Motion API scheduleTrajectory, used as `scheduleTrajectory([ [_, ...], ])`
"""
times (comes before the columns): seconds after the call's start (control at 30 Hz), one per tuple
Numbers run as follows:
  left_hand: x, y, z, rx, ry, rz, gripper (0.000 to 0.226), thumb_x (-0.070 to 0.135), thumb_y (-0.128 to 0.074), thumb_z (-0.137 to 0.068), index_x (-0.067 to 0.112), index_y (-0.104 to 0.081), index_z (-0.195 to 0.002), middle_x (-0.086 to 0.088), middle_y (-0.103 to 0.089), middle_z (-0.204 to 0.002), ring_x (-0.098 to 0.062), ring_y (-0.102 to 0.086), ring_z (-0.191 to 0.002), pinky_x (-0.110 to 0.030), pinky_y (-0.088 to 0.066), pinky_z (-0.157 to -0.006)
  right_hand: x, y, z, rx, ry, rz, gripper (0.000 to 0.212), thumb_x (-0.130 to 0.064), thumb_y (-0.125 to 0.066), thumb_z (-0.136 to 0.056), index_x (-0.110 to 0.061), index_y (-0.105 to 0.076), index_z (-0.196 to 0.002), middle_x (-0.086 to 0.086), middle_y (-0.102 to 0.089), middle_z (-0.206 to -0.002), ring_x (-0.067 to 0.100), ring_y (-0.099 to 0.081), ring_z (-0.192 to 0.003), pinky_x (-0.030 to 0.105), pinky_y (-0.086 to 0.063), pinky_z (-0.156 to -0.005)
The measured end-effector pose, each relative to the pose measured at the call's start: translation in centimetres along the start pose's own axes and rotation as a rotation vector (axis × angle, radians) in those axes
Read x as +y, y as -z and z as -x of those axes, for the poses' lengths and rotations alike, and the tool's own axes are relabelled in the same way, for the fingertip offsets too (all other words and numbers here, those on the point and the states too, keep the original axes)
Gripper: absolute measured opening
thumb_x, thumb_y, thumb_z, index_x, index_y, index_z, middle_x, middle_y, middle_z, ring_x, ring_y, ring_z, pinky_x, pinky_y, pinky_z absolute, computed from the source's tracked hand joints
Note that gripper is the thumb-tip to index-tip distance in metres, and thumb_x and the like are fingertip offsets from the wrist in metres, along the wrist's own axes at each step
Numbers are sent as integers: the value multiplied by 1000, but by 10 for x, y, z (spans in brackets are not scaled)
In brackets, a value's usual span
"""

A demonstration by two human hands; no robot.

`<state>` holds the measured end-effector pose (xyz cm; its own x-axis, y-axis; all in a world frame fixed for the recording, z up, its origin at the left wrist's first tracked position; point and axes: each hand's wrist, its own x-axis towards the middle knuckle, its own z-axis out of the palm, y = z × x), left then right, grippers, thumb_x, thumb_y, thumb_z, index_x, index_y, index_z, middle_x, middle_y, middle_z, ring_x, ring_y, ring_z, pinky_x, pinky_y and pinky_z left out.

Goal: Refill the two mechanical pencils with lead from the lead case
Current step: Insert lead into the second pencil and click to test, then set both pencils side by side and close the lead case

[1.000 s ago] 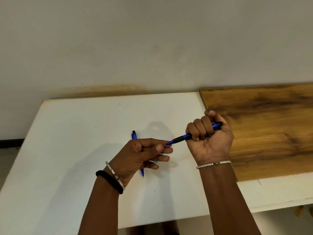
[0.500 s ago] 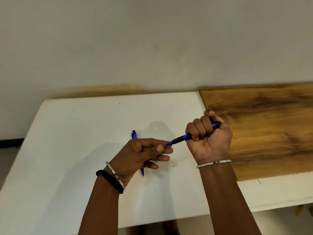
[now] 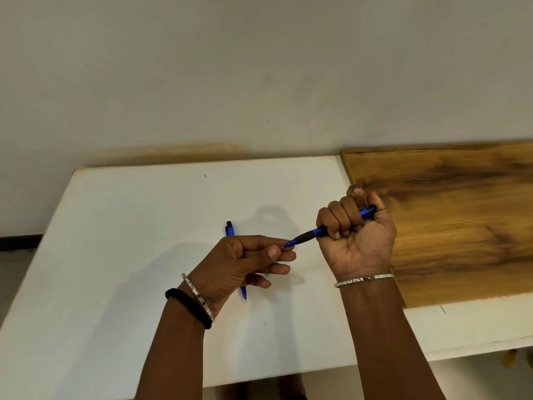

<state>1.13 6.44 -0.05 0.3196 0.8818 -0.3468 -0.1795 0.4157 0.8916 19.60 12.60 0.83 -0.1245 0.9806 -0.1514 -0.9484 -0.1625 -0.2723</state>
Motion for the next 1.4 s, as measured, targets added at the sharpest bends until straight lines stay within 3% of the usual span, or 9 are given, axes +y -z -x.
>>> scheduleTrajectory([
  [0.13, 1, 1, -1, 38, 12, 10, 33, 40, -58, -85, 22, -72, -108, -2, -75, -108, -17, -73, -93, -19, -55, -59, -2, 3, 0, 11, -12, -18, 45, -49, -32, -94, -12, -53, -80, -5, -26, -44, 8, -20, -40, 22, -25, -40],
  [0.27, 2, 2, -3, 206, -5, 23, 35, 39, -57, -83, 16, -73, -104, -4, -76, -102, -16, -74, -86, -19, -55, -57, -2, 5, -2, 37, -5, -9, 42, -47, -36, -92, -11, -53, -82, -3, -31, -52, 11, -28, -45, 25, -29, -48],
  [0.47, -2, 8, -6, 446, -52, 36, 20, 25, -59, -91, 13, -74, -98, -6, -78, -93, -15, -74, -74, -20, -56, -56, 2, 4, -6, 235, -11, 134, 17, -12, -40, -88, -8, -57, -90, 4, -44, -67, 16, -44, -56, 29, -44, -60],
  [0.57, -5, 14, -8, 621, -81, 18, 16, 20, -61, -91, 12, -74, -95, -7, -76, -83, -13, -71, -65, -21, -56, -53, 8, 4, -8, 317, -76, 238, 30, 5, -40, -91, -4, -60, -111, 8, -59, -80, 19, -61, -70, 35, -59, -71],
  [0.73, -10, 23, -10, 782, -101, -7, 14, 16, -63, -88, 7, -73, -93, -10, -72, -76, -13, -65, -55, -20, -53, -49, 18, 3, -8, 306, -77, 408, 37, 3, -53, -92, 2, -49, -129, 23, -65, -120, 33, -68, -104, 42, -55, -92],
  [0.93, -14, 29, -9, 863, -89, -70, 12, 19, -66, -87, 10, -73, -90, -6, -72, -73, -8, -65, -51, -19, -52, -47, 38, -1, 0, 370, -80, 710, 20, -12, -73, -80, 3, -67, -92, 23, -73, -89, 31, -74, -76, 34, -62, -66],
  [1.13, -17, 32, -5, 897, -32, -210, 11, 21, -68, -85, 12, -74, -89, -6, -74, -74, -15, -68, -57, -29, -57, -57, 70, 2, 2, 361, -26, 1342, 29, -39, -63, -89, -12, -73, -83, 3, -63, -53, 10, -51, -35, 19, -42, -38],
  [1.3, -18, 34, -3, 871, 45, -411, 4, 26, -72, -79, 23, -73, -80, -2, -74, -74, -22, -71, -68, -42, -60, -73, 88, 4, 3, 286, -102, 1523, 19, -13, -55, -90, -13, -67, -106, 0, -68, -65, 8, -64, -48, 21, -55, -54],
  [1.4, -17, 32, -2, 841, 103, -542, 10, 33, -75, -76, 24, -73, -81, 0, -74, -76, -20, -71, -73, -42, -59, -75, 91, 5, 3, 241, -88, 1638, 24, -18, -68, -82, -17, -68, -106, -1, -73, -70, 13, -71, -65, 31, -59, -73],
])
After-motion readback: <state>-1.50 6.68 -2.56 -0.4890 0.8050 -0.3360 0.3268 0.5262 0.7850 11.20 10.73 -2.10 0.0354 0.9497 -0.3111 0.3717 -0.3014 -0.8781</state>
